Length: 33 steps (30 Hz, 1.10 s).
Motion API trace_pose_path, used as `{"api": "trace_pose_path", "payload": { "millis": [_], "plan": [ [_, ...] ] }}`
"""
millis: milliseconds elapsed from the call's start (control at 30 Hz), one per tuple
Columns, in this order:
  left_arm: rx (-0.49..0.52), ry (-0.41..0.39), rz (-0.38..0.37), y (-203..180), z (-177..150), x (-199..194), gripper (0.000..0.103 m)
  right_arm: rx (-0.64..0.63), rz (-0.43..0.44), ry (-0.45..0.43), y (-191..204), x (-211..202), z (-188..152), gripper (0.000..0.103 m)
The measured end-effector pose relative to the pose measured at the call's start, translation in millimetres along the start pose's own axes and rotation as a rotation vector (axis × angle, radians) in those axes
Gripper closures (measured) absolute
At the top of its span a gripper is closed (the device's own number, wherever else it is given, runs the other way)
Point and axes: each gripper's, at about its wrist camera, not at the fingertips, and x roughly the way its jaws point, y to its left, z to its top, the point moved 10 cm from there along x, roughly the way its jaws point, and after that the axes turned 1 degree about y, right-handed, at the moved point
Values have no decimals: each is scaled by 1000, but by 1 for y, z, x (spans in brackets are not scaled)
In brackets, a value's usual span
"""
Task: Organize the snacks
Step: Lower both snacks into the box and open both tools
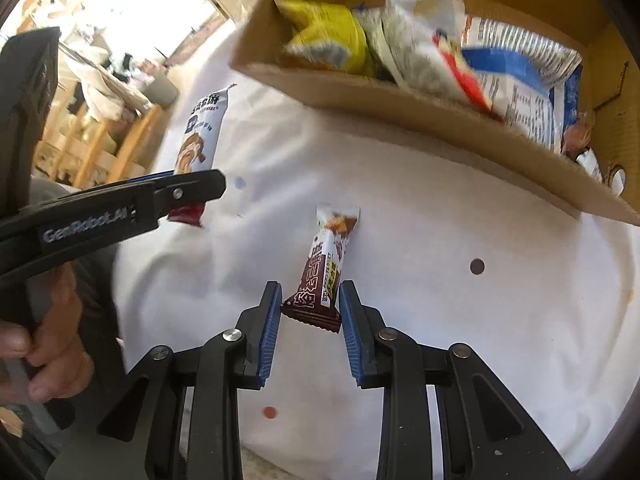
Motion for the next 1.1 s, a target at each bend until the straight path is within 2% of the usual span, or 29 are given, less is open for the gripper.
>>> {"api": "trace_pose_path", "payload": {
  "millis": [100,167,267,367,500,667,867,1100],
  "plan": [
    [0,-84,5,-1,15,-21,76,25,48,-87,-2,-22,20,72],
    [1,-140,3,-5,29,-35,75,54,79,-169,-10,-44,33,72],
    [11,-183,-4,-19,47,-50,76,134,116,-318,-28,-81,53,72],
    [36,-205,-26,-40,56,-61,76,212,117,-433,-50,-113,64,72],
    [98,-220,-54,-74,69,-63,76,264,70,-512,-83,-147,76,72],
    [154,-212,-85,-117,83,-59,75,305,23,-525,-122,-166,89,72],
    [214,-186,-85,-160,94,-42,75,380,-18,-546,-160,-170,98,72],
    [224,-131,-86,-184,101,-12,75,469,-22,-540,-188,-164,100,72]
  ]
}}
